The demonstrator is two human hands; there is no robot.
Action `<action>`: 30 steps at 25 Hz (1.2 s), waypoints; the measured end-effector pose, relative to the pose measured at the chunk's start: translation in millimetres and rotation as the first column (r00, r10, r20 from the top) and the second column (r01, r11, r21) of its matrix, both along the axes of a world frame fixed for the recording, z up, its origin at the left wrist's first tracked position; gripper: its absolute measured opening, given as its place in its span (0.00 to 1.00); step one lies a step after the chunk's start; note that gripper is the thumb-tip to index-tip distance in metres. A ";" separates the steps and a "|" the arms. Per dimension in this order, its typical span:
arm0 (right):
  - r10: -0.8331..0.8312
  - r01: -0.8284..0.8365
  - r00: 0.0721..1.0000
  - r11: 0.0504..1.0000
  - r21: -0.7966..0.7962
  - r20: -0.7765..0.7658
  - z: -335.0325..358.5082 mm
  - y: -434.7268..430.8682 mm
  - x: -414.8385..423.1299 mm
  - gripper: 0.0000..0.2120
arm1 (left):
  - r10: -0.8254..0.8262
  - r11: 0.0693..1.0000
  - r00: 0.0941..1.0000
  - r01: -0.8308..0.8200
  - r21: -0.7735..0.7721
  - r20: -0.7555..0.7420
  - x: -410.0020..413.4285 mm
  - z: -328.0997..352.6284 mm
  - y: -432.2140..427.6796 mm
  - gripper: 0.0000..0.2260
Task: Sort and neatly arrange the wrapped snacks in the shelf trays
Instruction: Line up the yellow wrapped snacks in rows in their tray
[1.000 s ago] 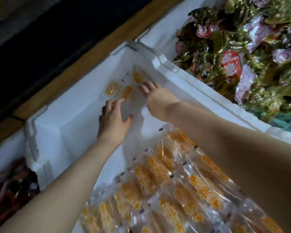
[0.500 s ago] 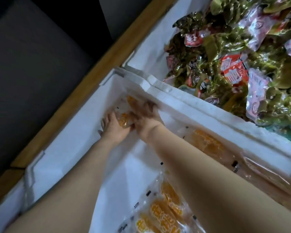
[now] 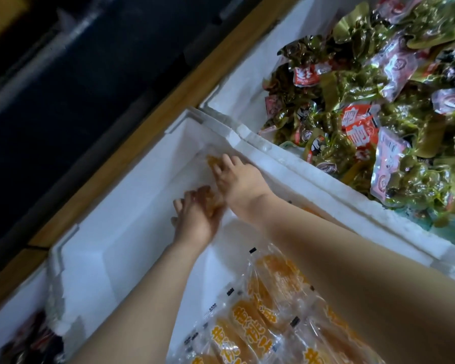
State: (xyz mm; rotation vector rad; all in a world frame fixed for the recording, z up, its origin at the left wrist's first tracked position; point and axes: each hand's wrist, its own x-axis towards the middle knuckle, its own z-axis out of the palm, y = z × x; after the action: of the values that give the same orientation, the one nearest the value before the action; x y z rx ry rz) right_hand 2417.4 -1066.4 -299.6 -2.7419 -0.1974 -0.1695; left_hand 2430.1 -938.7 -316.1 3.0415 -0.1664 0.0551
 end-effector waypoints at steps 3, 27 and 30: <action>0.078 -0.071 0.994 0.994 0.087 -0.072 -1.9 -2.5 19.7 0.32 | 0.002 1.000 0.999 -0.002 -0.017 -0.047 -10.8 0.4 5.9 0.20; 0.092 -0.049 0.988 0.946 0.319 -0.121 12.4 -7.0 -47.9 0.22 | 0.269 0.804 0.953 -0.302 -0.513 -0.139 -83.2 13.9 28.2 0.17; 0.059 -0.032 0.998 0.833 0.553 -0.031 29.4 -7.7 -71.0 0.21 | 0.271 0.673 0.952 -0.292 -0.679 -0.141 -100.4 34.1 20.8 0.17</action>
State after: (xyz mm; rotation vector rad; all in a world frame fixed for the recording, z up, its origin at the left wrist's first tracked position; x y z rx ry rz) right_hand 2346.4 -1074.1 -270.2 -2.1552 -0.1684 -0.1245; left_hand 2329.7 -917.9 -282.0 2.2689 0.2795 0.0760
